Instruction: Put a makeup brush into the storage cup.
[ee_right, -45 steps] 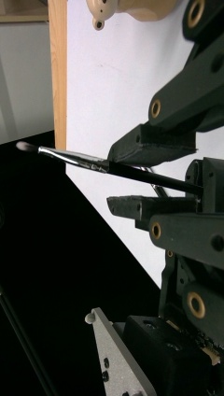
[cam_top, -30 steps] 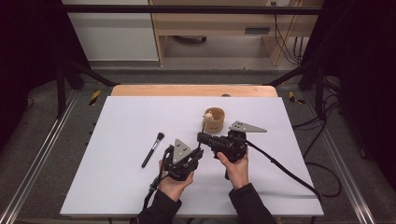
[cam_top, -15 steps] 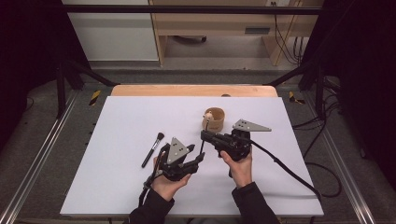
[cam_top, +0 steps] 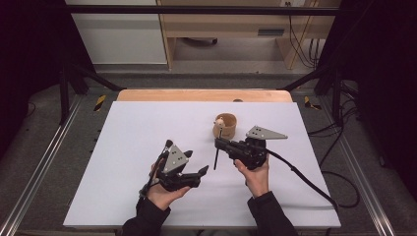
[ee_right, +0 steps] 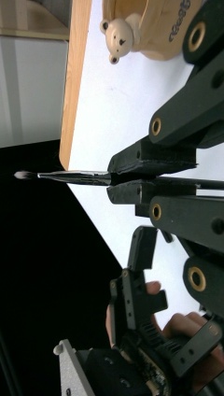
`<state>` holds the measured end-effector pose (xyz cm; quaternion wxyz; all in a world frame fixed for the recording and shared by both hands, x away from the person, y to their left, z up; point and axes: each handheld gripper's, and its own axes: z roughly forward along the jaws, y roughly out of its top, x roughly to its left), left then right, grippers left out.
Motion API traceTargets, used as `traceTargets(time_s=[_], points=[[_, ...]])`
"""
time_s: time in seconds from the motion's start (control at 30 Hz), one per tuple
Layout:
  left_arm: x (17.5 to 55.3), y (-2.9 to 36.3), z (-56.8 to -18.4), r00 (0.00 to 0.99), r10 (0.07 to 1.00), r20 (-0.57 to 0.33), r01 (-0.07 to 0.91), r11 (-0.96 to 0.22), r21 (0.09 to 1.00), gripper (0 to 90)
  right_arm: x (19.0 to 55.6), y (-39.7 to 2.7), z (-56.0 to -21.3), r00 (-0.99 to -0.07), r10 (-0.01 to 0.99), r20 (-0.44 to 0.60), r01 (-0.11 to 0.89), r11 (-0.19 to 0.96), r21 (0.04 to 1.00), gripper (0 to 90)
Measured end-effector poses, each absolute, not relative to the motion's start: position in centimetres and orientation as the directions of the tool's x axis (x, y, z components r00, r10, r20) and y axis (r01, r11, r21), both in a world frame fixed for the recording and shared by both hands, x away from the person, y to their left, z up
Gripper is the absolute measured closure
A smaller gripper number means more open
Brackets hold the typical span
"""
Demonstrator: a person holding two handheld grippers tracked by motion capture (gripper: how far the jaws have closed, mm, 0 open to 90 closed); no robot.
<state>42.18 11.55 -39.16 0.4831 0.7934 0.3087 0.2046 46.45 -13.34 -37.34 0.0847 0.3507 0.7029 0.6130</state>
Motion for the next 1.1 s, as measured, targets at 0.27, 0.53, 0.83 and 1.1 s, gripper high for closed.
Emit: traceTargets(time_s=[0.27, 0.53, 0.83, 1.1], points=[[42.1, 13.3, -39.3, 0.720, 0.694, 0.012, 0.299, -0.325, 0.897, 20.7, 46.4, -13.6, -37.2, -0.736, 0.612, 0.291, 0.382, 0.020, 0.924, 85.1], [42.1, 15.3, -39.3, 0.693, 0.720, 0.019, 0.304, -0.316, 0.899, 17.0, 46.5, -14.2, -37.1, -0.728, 0.627, 0.278, 0.370, 0.018, 0.929, 85.1], [42.3, 17.2, -39.9, 0.664, 0.748, 0.010, 0.322, -0.297, 0.899, 14.8, 46.6, -15.1, -37.3, -0.715, 0.650, 0.259, 0.365, 0.031, 0.930, 85.1], [42.4, 19.0, -40.4, 0.640, 0.768, 0.002, 0.339, -0.286, 0.896, 13.2, 46.8, -15.5, -37.1, -0.713, 0.661, 0.235, 0.351, 0.046, 0.935, 85.1]])
